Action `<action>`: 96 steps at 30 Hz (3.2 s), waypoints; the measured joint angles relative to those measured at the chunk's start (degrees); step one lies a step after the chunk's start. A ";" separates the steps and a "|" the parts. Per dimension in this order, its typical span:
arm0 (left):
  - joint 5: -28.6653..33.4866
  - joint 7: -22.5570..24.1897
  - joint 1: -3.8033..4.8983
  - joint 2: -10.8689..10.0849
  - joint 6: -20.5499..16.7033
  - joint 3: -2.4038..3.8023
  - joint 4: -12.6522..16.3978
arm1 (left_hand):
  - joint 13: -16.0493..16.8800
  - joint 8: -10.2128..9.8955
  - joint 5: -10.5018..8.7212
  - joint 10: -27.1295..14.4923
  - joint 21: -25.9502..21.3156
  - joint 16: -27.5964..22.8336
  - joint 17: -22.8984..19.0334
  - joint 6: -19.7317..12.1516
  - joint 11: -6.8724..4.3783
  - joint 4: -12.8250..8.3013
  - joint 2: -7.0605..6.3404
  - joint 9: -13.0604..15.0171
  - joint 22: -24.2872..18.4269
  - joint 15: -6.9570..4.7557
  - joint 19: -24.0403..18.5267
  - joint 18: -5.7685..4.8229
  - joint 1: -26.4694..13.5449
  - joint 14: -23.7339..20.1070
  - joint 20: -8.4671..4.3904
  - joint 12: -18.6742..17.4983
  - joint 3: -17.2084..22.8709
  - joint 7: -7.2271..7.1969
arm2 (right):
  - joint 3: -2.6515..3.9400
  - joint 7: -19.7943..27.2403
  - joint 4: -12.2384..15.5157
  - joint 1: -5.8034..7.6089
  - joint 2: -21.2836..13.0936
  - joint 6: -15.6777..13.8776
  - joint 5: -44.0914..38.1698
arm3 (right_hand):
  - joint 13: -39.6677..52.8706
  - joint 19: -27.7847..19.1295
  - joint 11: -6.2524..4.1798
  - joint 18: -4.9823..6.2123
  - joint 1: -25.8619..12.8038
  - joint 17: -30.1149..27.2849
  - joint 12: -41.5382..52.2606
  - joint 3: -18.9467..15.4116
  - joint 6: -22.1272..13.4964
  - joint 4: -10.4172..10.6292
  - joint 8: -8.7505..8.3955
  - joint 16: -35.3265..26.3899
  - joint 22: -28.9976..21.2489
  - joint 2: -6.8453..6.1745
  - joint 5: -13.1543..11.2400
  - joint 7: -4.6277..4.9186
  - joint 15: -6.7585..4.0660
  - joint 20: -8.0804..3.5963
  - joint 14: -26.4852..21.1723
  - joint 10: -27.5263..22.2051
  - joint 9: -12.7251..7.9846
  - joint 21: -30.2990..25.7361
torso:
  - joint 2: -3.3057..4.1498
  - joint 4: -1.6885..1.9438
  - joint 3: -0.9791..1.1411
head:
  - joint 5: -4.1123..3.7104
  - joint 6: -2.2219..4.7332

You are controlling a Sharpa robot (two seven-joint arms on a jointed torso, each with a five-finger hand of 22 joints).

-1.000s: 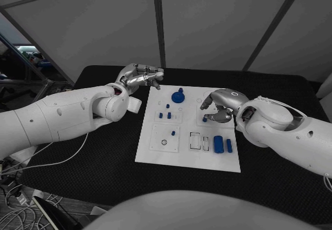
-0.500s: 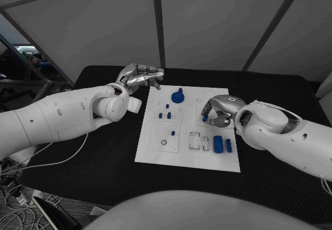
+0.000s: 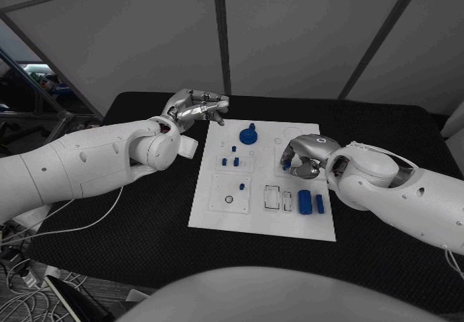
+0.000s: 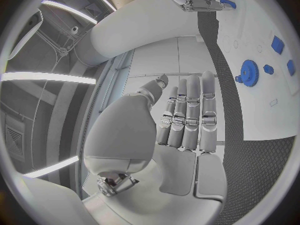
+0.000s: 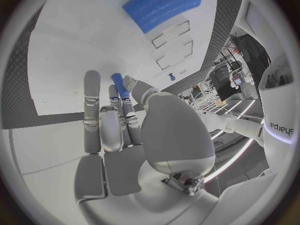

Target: Assemble the parts on the task board

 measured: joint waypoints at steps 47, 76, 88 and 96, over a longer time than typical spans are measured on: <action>0.01 -0.16 -0.01 0.49 0.30 0.00 -0.44 | -0.02 0.00 0.00 0.01 0.00 0.00 0.02 0.00 0.01 0.00 0.53 0.00 -0.10 0.00 0.00 0.00 0.07 0.00 0.00 0.00 0.00 0.00 | 2.07 -0.63 14.02 -0.04 -0.89 -9.81 0.22 | 2.19 1.66 1.00 0.01 2.64 1.47 2.28 3.40 3.06 -2.39 1.33 0.99 2.11 2.15 -3.23 -0.48 -1.22 -1.21 0.00 3.46 0.59 1.81 | -0.02 -0.03 -0.08 | 0.63 0.01; 0.01 -0.28 0.02 1.74 0.55 0.00 -0.96 | 0.02 0.00 0.00 0.01 0.00 0.00 -0.02 0.00 0.01 0.16 0.52 0.00 -0.14 0.00 0.00 0.00 0.07 0.00 0.00 0.00 -0.16 0.00 | -2.49 3.51 5.63 -5.66 9.11 -10.09 1.63 | 2.39 1.65 1.00 0.00 2.64 1.45 2.28 3.57 3.05 -2.57 1.33 0.98 2.10 2.15 -2.72 -0.48 -1.21 -1.21 0.00 3.46 0.54 2.03 | 0.00 -0.05 -0.01 | 2.70 0.01; 0.01 -0.35 0.02 1.92 0.65 0.00 -1.13 | 0.02 0.00 0.00 0.01 0.00 0.00 -0.02 0.00 0.01 0.16 0.52 0.00 -0.13 0.00 0.00 0.00 0.07 0.00 0.00 0.00 -0.16 0.00 | -3.36 4.15 4.71 -6.39 10.01 -9.91 1.68 | 2.40 1.65 1.00 0.00 2.64 1.44 2.28 3.56 3.05 -2.57 1.33 0.98 2.09 2.15 -2.73 -0.48 -1.21 -1.21 0.00 3.46 0.54 2.03 | 0.00 -0.01 -0.03 | 3.07 0.01; 0.01 -0.38 0.02 1.98 0.71 0.00 -1.16 | 0.01 0.00 0.00 0.01 -0.44 0.00 -0.01 0.00 0.01 0.16 0.52 0.00 -0.22 0.00 0.00 0.00 0.07 0.00 0.00 0.00 -0.16 0.00 | -3.48 4.29 4.02 -6.47 10.50 -9.85 1.68 | 2.37 1.65 1.00 0.00 2.64 1.44 2.28 3.55 3.06 -2.56 1.33 0.98 2.09 2.15 -2.80 -0.48 -1.21 -1.21 0.00 3.46 0.55 2.03 | 0.03 0.01 -0.04 | 3.13 0.01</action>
